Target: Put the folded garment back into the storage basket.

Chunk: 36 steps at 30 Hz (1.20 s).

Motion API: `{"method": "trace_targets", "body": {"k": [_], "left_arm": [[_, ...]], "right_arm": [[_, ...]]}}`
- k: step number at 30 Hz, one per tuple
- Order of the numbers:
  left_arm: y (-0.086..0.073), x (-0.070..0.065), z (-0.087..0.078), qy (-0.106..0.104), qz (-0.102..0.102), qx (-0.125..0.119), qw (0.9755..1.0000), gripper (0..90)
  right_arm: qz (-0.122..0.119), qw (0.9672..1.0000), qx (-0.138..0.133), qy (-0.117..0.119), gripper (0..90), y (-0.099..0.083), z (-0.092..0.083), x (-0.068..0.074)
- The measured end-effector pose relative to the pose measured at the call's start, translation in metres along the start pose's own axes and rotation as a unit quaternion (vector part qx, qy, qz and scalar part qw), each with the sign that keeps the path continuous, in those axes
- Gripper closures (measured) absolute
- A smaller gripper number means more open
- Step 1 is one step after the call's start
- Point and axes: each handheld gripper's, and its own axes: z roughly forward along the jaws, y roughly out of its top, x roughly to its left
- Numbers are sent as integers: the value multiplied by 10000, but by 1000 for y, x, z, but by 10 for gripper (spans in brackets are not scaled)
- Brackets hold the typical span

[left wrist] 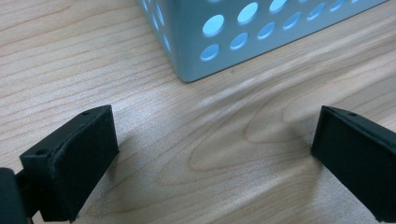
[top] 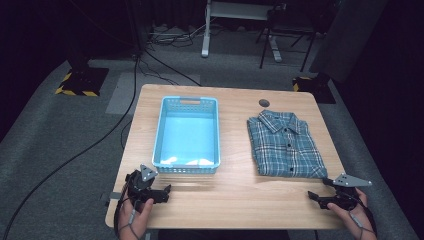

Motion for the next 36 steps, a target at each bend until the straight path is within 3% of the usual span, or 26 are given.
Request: {"method": "trace_targets", "body": {"k": [36], "left_arm": [[0,0,0,4,0,-1,10000,2]], "right_arm": [[25,10000,20,-51,106,0,0,0]]}}
